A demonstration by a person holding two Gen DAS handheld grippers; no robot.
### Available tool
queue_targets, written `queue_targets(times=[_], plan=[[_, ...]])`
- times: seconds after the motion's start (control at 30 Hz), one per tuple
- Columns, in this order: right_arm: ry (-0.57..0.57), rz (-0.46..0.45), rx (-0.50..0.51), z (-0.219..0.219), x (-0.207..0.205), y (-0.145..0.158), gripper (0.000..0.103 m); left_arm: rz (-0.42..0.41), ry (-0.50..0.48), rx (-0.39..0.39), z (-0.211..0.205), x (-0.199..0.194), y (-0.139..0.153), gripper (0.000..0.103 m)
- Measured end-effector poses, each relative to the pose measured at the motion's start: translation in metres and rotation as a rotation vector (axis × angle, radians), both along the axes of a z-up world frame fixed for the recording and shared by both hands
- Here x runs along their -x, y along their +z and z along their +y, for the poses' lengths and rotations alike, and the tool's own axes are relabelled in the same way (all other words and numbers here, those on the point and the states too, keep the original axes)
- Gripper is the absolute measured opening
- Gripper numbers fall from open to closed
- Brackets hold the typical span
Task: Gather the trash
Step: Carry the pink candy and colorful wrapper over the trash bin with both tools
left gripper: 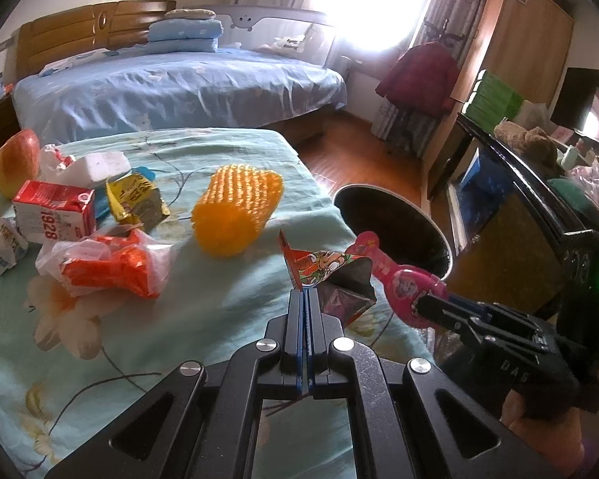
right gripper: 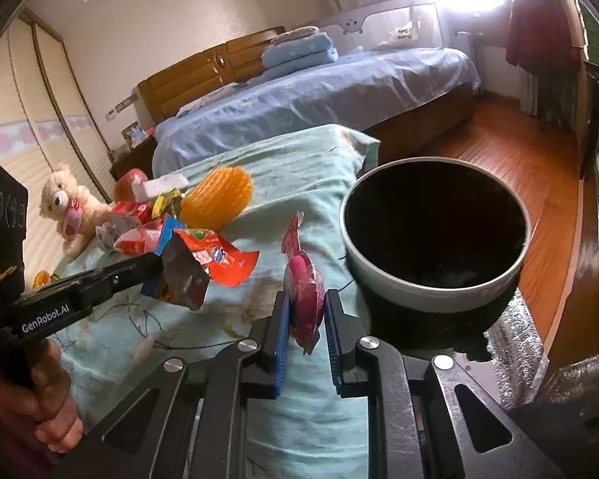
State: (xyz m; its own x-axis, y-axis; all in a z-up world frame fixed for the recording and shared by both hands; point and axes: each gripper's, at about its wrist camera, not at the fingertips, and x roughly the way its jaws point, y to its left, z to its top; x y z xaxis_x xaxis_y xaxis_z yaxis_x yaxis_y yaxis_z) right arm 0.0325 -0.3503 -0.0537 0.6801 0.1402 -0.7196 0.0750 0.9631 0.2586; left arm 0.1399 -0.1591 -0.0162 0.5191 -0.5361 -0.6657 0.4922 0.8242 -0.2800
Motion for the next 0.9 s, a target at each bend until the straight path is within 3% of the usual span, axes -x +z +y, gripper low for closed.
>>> queue_targets(times=[0.47,0.9], plan=[[-0.089,-0.019,0.005,-0.035,-0.003,0.007,0.017,-0.011,-0.049,0.006,-0.043,-0.015,0.004,0.0],[-0.169,0.005,0.034,-0.076,-0.023,-0.001,0.017,0.025,-0.067,0.0,-0.099,-0.055,-0.011,0.0]])
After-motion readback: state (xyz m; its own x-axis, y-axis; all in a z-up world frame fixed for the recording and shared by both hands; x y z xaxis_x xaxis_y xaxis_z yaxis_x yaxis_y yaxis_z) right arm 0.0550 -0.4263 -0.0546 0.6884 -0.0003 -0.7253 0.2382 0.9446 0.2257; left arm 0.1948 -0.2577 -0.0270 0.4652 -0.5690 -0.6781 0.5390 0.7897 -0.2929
